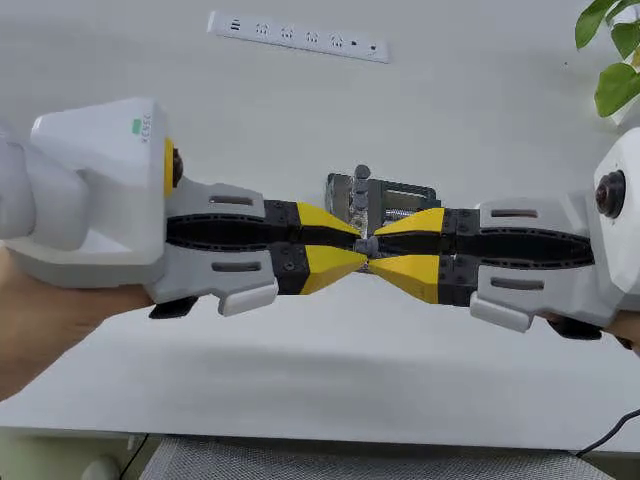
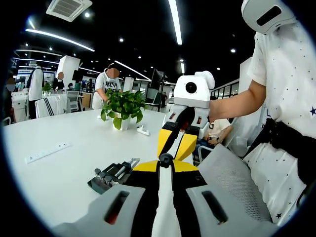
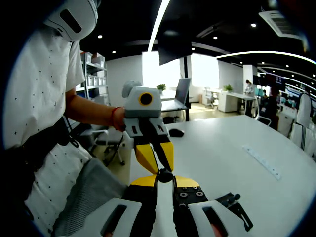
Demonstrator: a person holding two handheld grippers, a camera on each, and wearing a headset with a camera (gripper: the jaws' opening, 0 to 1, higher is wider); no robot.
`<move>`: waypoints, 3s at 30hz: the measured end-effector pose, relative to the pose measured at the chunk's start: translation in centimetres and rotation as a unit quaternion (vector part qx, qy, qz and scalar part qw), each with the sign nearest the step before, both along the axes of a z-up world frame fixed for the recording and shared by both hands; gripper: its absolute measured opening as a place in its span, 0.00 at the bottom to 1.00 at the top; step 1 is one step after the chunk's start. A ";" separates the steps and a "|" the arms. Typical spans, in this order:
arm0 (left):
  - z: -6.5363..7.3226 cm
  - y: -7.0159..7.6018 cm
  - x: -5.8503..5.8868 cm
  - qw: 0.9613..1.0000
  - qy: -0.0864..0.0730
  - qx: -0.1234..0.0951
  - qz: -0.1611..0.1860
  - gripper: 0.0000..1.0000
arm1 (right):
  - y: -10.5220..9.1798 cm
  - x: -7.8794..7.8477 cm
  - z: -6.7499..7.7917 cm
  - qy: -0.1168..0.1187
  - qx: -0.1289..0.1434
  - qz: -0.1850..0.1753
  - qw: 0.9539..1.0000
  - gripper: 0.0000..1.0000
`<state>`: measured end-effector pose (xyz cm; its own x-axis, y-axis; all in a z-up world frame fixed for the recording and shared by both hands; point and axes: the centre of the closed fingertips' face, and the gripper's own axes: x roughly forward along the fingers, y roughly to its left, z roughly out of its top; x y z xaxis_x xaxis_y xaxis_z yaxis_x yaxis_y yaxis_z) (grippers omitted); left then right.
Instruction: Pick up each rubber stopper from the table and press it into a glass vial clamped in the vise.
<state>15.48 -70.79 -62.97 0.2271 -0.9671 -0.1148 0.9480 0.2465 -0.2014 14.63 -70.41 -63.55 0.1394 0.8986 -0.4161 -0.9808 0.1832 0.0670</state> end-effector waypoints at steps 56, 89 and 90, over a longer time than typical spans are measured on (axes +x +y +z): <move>2.4 0.6 -1.0 0.995 0.058 -0.077 -0.033 0.03 | 0.5 -1.0 2.5 0.009 0.037 0.021 0.999 0.08; 2.5 1.0 -1.8 0.990 0.087 -0.093 -0.066 0.03 | 0.9 -2.3 2.9 0.025 0.035 0.065 0.997 0.07; 2.5 1.0 -1.8 0.990 0.086 -0.094 -0.066 0.03 | 0.9 -2.3 2.9 0.024 0.035 0.066 0.997 0.07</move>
